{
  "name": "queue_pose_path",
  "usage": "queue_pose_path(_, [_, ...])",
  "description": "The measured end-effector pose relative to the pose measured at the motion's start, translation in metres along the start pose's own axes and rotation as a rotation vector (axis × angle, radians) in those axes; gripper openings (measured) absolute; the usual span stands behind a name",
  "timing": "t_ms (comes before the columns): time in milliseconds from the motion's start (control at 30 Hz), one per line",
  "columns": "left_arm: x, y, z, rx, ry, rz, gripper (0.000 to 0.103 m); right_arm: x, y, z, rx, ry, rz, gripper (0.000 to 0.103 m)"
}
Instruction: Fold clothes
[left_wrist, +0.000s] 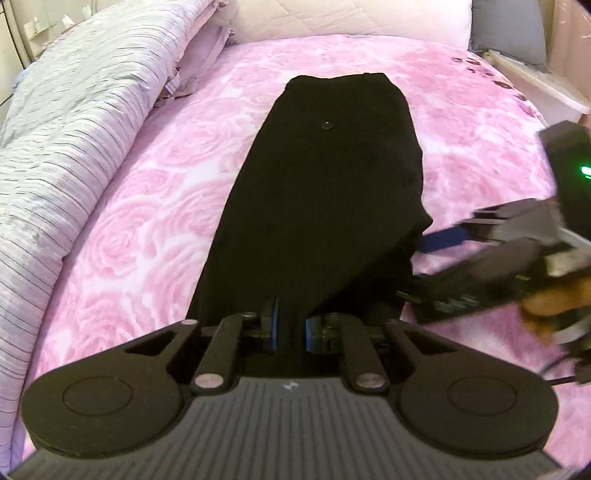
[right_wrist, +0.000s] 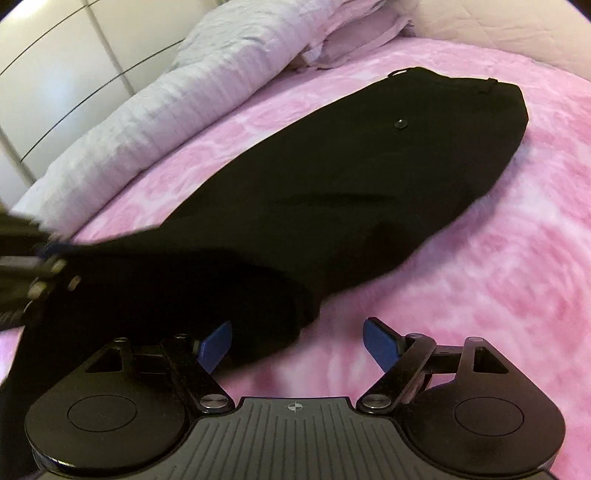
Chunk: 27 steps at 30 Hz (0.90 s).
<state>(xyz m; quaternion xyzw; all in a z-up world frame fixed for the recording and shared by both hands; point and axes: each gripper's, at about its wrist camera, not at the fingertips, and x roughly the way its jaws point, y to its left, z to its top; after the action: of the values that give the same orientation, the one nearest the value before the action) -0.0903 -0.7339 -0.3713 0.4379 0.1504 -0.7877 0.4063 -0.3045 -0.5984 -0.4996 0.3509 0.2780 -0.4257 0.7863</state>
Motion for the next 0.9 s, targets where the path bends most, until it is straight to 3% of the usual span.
queue_pose_path(100, [-0.001, -0.005, -0.001, 0.022, -0.012, -0.008, 0.011, 0.013, 0.001, 0.005, 0.04, -0.046, -0.042, 0.082])
queue_pose_path(167, [-0.001, -0.014, -0.004, 0.075, -0.019, 0.018, 0.012, 0.016, -0.001, 0.006, 0.008, -0.084, -0.157, 0.082])
queue_pose_path(267, [-0.003, -0.038, -0.012, 0.247, -0.034, 0.067, 0.024, -0.005, -0.014, 0.003, -0.074, -0.111, -0.269, 0.082])
queue_pose_path(333, [-0.003, -0.062, -0.021, 0.4, -0.032, 0.068, 0.025, -0.025, -0.021, 0.0, -0.15, -0.115, -0.309, 0.082])
queue_pose_path(433, [0.0, -0.103, -0.04, 0.615, -0.021, 0.054, 0.026, -0.043, -0.04, -0.006, -0.201, -0.045, -0.307, 0.082])
queue_pose_path(533, [0.007, -0.134, -0.06, 0.733, 0.016, 0.034, 0.026, -0.05, -0.052, -0.01, -0.245, 0.03, -0.278, 0.082])
queue_pose_path(667, [0.01, -0.15, -0.079, 0.706, 0.06, 0.024, 0.02, -0.055, -0.063, -0.014, -0.298, 0.056, -0.222, 0.082])
queue_pose_path(767, [-0.002, -0.143, -0.084, 0.586, 0.084, 0.04, 0.02, -0.06, -0.065, -0.016, -0.302, 0.052, -0.189, 0.082])
queue_pose_path(900, [-0.038, -0.126, -0.098, 0.369, 0.112, 0.082, 0.024, -0.081, -0.074, -0.022, -0.203, 0.062, -0.084, 0.082])
